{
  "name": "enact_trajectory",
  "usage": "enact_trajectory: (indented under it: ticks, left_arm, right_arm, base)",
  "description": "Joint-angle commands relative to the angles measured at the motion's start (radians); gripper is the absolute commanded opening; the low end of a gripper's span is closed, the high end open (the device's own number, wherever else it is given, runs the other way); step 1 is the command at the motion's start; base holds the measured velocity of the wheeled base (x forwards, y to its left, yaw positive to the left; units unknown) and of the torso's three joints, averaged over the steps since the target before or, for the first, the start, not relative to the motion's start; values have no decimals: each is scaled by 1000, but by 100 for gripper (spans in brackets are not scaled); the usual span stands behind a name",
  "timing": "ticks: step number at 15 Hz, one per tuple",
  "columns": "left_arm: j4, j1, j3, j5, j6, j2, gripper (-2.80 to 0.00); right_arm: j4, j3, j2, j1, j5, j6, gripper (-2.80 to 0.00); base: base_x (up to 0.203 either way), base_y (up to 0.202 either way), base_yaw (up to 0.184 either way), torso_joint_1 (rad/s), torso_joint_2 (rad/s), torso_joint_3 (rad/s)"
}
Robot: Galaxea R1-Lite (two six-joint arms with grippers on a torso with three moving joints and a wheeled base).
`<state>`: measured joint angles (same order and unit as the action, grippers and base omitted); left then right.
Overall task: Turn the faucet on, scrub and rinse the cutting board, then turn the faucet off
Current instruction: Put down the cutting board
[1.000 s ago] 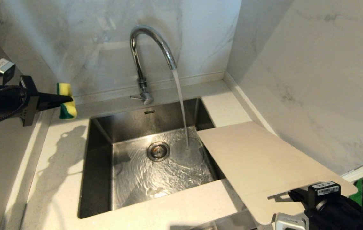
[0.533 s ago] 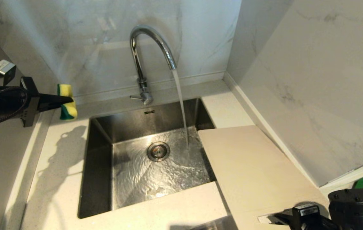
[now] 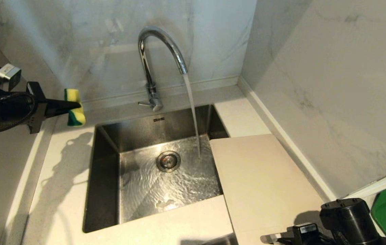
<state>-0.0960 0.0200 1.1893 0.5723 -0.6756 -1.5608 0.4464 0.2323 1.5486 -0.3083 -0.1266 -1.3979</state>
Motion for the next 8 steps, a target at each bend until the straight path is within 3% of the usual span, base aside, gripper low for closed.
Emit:
enact_trajectory:
  ticks: [1, 8]
  left_arm:
    - [-18, 1, 1, 3, -4, -12, -280]
    - [-25, 0, 3, 4, -2, -31, -280]
  right_arm:
    - [2, 7, 95, -4, -11, -7, -280]
    - [2, 56, 236, -36, -41, -7, -280]
  base:
    - [0, 0, 0, 0, 0, 0]
    - [0, 0, 0, 0, 0, 0]
